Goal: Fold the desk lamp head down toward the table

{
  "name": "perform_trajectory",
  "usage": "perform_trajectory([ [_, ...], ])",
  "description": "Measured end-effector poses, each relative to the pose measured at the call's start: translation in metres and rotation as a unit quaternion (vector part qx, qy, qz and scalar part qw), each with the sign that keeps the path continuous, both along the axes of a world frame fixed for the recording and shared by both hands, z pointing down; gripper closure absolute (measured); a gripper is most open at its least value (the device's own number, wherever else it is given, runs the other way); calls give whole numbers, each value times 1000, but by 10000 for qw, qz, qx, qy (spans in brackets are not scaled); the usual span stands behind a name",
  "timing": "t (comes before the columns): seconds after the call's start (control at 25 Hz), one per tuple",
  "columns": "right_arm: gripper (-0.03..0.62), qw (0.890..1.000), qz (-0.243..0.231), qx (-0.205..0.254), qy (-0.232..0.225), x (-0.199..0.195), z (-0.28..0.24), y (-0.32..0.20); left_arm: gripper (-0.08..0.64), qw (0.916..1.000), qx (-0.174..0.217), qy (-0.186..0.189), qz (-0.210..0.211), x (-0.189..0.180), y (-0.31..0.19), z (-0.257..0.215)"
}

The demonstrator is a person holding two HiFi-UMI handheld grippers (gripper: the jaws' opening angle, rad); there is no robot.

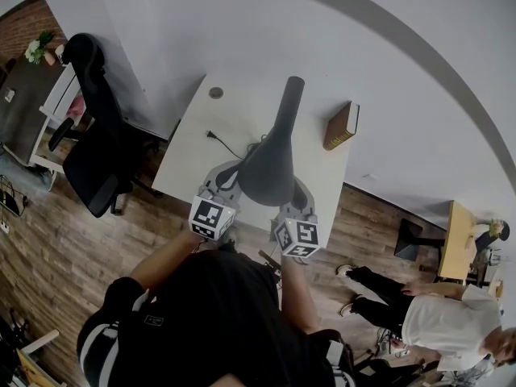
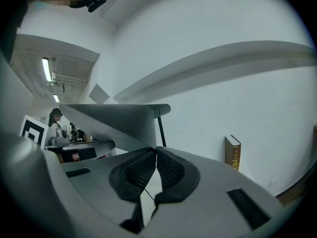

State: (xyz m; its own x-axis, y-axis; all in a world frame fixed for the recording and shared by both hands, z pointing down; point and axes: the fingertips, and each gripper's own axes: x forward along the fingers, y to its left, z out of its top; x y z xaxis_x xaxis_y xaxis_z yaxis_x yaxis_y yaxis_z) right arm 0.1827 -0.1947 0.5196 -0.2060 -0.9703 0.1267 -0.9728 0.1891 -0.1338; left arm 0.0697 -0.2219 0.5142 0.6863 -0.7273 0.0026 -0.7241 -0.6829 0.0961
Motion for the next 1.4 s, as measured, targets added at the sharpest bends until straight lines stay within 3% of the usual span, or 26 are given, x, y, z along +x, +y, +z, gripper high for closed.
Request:
perform_trajectory([
  [0.48,572,9997,-52,-128,198,1,9,-3,532,10000,-5,-58,-39,2,-5,9],
  [0.68,470,9972,-216,-334,631,-2,12,13,532,9999,-36,-121,-14,3,-7,10],
  [0.8,451,9929,-212,-362,1117,-3,10,31,532,9999,-23,-125,9,3,-7,9],
  [1.0,446,9788,-175,-56,2039,-8,-19,48,532,9999,-8,-137,26,3,-7,9],
  [1.2,445,9496,-214,351,3108,-23,-39,50,532,9999,-6,-146,39,2,-7,10],
  [1.4,472,9347,-294,529,3502,-33,-47,46,532,9999,-8,-160,39,2,-8,10],
])
